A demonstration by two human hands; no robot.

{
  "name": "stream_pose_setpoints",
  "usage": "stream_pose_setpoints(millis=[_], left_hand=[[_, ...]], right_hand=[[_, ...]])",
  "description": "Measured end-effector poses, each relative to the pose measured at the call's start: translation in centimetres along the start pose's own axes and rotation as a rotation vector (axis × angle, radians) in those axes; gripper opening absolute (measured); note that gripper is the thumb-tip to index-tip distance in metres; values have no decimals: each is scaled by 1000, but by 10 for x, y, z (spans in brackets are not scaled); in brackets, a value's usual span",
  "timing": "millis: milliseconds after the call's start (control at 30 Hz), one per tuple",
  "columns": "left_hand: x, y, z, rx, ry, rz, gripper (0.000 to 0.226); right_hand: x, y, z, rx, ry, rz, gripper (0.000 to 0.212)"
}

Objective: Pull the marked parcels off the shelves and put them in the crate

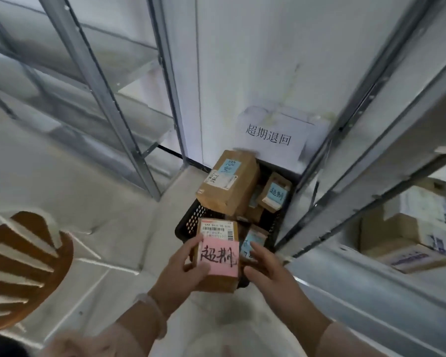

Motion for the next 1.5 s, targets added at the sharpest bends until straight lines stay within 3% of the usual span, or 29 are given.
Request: stream_pose_setpoints(millis=[167, 333, 600, 833, 1033, 1333, 1433, 1500], left_hand=[[16, 72, -22, -85, 78, -134, 54], [32, 148, -38, -61, 191, -227, 58], [65, 250, -101, -43, 351, -323, 62], [100, 304, -159, 28, 448, -530, 64], [117, 310, -187, 87, 675, -703, 88], [99, 298, -148, 110, 929, -718, 87], [98, 265, -103, 233, 1011, -770, 78], [101, 236, -63, 404, 1102, -829, 72]], right_hand=[[-19, 37, 18, 52, -136, 144, 56], [-35, 82, 39, 65, -380, 222, 62], [-16, 140, 93, 70, -558, 316, 72], [3, 155, 153, 167, -507, 443, 75], [11, 153, 174, 211, -503, 498, 75], [12, 117, 151, 253, -579, 610, 78], [11, 86, 122, 262, -593, 674, 74], [6, 57, 99, 287, -628, 752, 72]])
Point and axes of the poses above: each hand's wrist, its own y-axis towards the middle knuckle, its own x-axis out of the palm, z = x × y, the point moved 6 cm from there along y, towards the middle knuckle, and after that the axes turned 6 degrees about -y, right-handed, at the moved point
